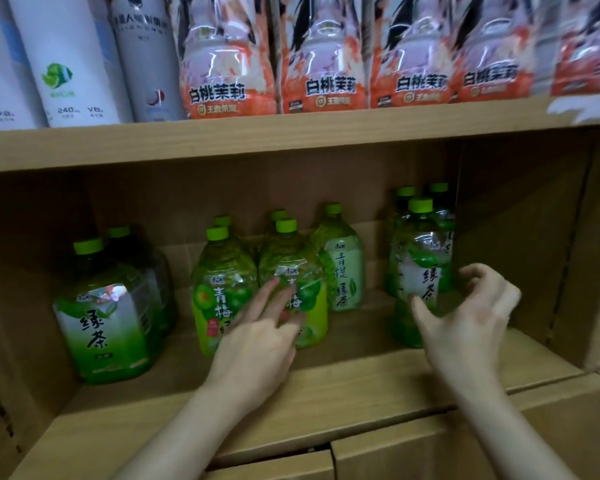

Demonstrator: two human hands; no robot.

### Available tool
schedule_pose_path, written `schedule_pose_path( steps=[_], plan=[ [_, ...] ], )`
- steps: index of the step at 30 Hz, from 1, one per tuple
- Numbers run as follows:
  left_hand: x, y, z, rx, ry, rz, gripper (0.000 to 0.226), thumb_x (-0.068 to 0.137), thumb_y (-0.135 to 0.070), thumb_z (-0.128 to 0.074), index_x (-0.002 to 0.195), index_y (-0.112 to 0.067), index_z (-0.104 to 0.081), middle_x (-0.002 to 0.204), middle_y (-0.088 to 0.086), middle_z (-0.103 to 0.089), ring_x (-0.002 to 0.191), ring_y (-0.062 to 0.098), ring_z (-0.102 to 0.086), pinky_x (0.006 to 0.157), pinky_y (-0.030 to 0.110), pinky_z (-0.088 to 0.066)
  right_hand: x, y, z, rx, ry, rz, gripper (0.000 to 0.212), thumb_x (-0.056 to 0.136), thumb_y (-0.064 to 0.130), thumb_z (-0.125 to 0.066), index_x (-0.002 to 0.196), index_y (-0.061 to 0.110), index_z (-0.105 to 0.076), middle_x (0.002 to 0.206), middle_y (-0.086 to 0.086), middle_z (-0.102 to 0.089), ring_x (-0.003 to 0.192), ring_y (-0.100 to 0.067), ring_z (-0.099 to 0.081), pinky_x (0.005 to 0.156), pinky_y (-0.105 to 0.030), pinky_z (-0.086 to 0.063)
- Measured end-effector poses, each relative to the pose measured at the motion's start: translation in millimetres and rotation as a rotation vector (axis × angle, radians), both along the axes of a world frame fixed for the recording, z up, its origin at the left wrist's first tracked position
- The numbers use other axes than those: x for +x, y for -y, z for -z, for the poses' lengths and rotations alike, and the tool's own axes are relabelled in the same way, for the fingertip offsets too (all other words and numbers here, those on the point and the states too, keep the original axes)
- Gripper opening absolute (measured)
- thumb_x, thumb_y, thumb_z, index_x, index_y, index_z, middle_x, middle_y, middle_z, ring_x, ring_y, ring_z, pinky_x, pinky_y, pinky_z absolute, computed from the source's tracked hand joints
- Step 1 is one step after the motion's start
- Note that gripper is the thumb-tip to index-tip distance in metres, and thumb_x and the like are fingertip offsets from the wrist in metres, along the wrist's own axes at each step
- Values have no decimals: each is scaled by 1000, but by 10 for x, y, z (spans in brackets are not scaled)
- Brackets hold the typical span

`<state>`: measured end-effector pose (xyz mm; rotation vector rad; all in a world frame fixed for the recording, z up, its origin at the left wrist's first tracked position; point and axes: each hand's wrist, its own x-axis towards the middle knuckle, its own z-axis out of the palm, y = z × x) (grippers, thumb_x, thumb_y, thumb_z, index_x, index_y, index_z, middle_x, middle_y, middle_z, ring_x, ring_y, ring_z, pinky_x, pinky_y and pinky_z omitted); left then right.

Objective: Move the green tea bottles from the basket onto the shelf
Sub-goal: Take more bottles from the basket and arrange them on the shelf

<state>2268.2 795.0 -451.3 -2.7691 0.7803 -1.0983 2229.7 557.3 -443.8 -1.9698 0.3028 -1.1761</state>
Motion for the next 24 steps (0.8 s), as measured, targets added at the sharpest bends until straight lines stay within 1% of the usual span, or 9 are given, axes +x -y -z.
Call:
schedule_pose_path(
  steps=[2, 4, 6, 8, 9, 10, 13, 18, 24],
  plan=[
    [-56, 169, -105, -85, -102, 104, 33, 77, -26, -65, 110, -26, -64, 129, 1, -57, 121, 25, -54, 79, 42, -58, 28, 167, -6, 137, -224, -132, 74, 74, 18, -77, 134, 18, -33, 136, -12, -40, 119, -31, -48, 96, -47, -46],
    [-102, 478, -237, -226, -242, 234, 36, 86, -31, -54, 122, -28, -58, 127, -4, -58, 116, 17, -56, 89, 37, -53, 76, 288, 14, 241, -407, -300, 65, 79, 22, -73, 134, 16, -39, 135, -8, -51, 123, -27, -49, 101, -48, -45],
    [-106, 864, -341, -353, -398, 257, 50, 91, -38, -50, 139, -28, -40, 133, -2, -55, 119, 18, -54, 97, 31, -46, 101, 359, 68, 200, -471, -309, 58, 79, 25, -73, 130, 13, -49, 131, -7, -58, 121, -25, -53, 101, -45, -45],
    [-15, 1259, -341, -456, -670, 199, 74, 90, -45, -54, 149, -28, -14, 142, 2, -46, 124, 21, -49, 98, 32, -42, 112, 399, 112, 126, -489, -244, 55, 80, 26, -73, 128, 9, -53, 128, -9, -61, 119, -27, -55, 101, -42, -45],
    [50, 1439, -305, -544, -784, 192, 82, 87, -45, -59, 149, -28, -9, 146, 2, -41, 129, 22, -44, 101, 33, -39, 110, 426, 130, 90, -510, -215, 56, 82, 26, -71, 130, 7, -51, 130, -10, -59, 121, -28, -54, 102, -39, -43],
    [129, 1595, -254, -652, -838, 198, 84, 83, -43, -65, 148, -27, -13, 147, 0, -40, 131, 22, -42, 103, 33, -36, 101, 456, 134, 56, -540, -195, 58, 84, 25, -68, 134, 6, -48, 134, -10, -56, 125, -28, -51, 104, -36, -40],
    [358, 1949, -82, -875, -794, 163, 71, 73, -37, -77, 132, -26, -39, 130, 1, -55, 120, 22, -52, 99, 35, -43, 49, 624, 122, -3, -583, -197, 62, 89, 25, -62, 143, 10, -37, 144, -7, -47, 132, -23, -44, 106, -29, -35],
    [630, 2571, -22, -906, -802, 188, 67, 70, -33, -80, 126, -21, -45, 126, 4, -59, 117, 26, -56, 96, 42, -48, -39, 1014, 143, -108, -568, -238, 59, 90, 23, -58, 144, 17, -35, 140, -6, -51, 129, -22, -48, 107, -32, -38],
    [897, 2979, 121, -924, -592, 85, 59, 75, -42, -74, 123, -15, -53, 121, 8, -61, 109, 28, -59, 86, 44, -52, -136, 1393, 227, -159, -443, -177, 57, 89, 22, -59, 142, 27, -38, 141, 7, -49, 130, -13, -46, 106, -23, -34]
  ],
)
